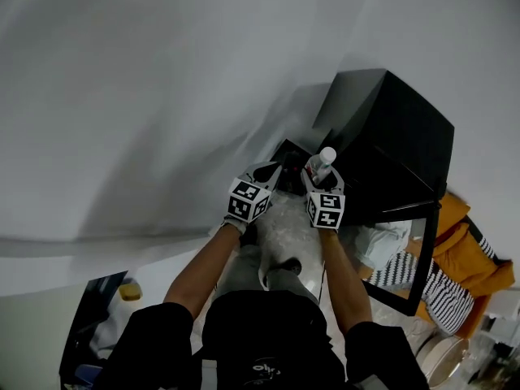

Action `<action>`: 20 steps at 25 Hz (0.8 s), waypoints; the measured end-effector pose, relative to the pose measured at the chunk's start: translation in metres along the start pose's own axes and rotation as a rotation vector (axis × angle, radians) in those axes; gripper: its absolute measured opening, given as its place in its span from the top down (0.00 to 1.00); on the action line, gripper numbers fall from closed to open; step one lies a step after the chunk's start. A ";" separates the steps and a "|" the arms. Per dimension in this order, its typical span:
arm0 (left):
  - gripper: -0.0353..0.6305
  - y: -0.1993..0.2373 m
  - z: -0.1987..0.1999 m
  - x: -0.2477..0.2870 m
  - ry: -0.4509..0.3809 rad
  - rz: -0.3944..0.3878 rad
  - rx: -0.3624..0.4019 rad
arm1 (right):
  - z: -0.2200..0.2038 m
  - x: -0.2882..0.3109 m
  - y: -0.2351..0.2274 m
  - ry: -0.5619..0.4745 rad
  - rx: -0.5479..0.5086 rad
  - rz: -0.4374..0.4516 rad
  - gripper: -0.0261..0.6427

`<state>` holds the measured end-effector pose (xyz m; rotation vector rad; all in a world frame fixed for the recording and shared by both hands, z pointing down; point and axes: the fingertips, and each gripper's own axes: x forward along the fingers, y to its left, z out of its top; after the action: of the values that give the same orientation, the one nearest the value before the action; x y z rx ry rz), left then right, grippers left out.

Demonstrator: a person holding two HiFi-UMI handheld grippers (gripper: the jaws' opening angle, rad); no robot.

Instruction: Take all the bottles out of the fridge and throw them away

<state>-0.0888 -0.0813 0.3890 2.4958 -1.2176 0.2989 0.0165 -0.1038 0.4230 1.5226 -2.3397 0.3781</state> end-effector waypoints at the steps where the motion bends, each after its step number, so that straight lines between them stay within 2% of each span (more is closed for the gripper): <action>1: 0.94 0.004 -0.004 0.000 0.005 0.003 -0.006 | -0.002 0.005 0.001 0.005 0.000 0.004 0.50; 11: 0.94 0.030 -0.035 0.016 0.054 -0.005 -0.037 | -0.025 0.043 -0.001 0.053 0.022 0.011 0.50; 20: 0.94 0.043 -0.055 0.052 0.089 -0.034 -0.072 | -0.055 0.069 -0.017 0.108 0.042 -0.003 0.50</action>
<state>-0.0932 -0.1219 0.4658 2.4120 -1.1301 0.3469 0.0131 -0.1462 0.5022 1.4857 -2.2592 0.4987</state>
